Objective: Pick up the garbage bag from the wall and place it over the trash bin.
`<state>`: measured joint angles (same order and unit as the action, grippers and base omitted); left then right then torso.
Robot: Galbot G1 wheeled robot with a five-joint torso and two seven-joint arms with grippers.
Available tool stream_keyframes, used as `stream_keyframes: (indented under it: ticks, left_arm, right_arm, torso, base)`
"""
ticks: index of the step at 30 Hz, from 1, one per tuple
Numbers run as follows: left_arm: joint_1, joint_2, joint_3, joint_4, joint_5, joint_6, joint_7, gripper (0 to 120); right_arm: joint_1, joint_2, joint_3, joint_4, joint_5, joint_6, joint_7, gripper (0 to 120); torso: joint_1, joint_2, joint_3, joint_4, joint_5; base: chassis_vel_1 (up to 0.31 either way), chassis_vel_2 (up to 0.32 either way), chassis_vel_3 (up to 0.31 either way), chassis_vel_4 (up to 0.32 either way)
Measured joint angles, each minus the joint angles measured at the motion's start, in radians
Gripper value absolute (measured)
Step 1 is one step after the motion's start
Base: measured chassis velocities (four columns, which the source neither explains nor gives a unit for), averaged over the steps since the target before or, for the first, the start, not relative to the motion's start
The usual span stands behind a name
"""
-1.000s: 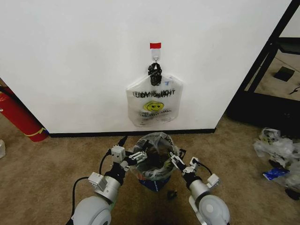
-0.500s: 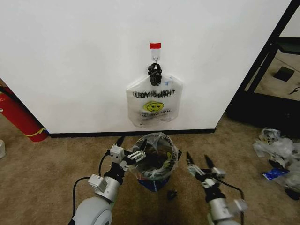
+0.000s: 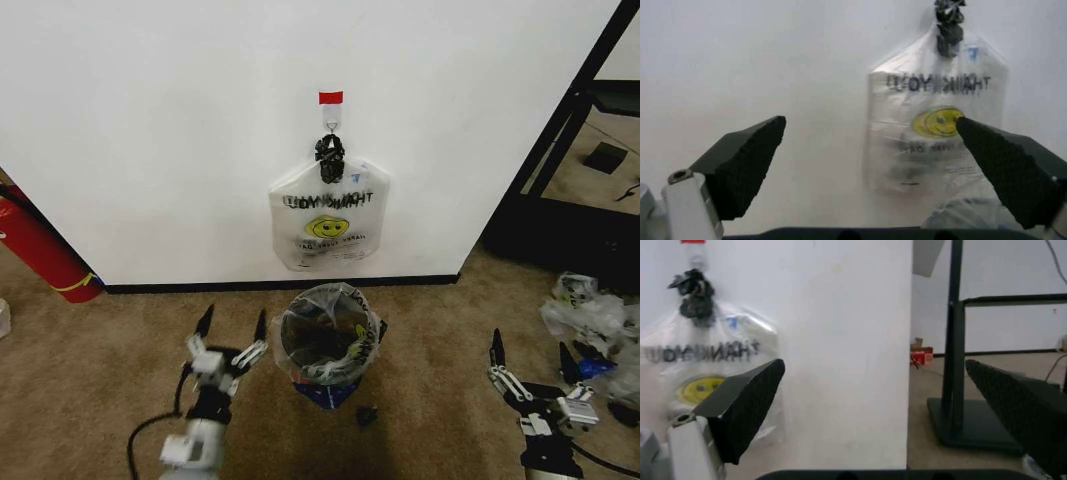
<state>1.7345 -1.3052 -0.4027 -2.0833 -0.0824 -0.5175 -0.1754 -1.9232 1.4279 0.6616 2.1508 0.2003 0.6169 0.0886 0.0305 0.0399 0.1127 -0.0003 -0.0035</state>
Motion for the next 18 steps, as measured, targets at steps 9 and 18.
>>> stream_keyframes:
  ticks: [9, 18]
  left_arm:
    - [0.043, -0.012, -0.034, -0.020, 0.075, 0.001, -0.018, 100]
    - [0.038, -0.005, -0.025, -0.038, 0.076, 0.027, -0.022, 100]
  right_arm:
    - [-0.012, 0.026, -0.061, 0.011, -0.078, -0.028, 0.051, 100]
    - [-0.050, 0.054, -0.097, 0.035, -0.154, -0.026, 0.076, 100]
  torso:
    - [0.000, 0.000, 0.000, -0.0006, -0.0003]
    - [0.000, 0.000, 0.000, -0.0005, -0.0001]
  base:
    - [0.000, 0.000, 0.000, 0.000]
    - [0.000, 0.000, 0.000, 0.000]
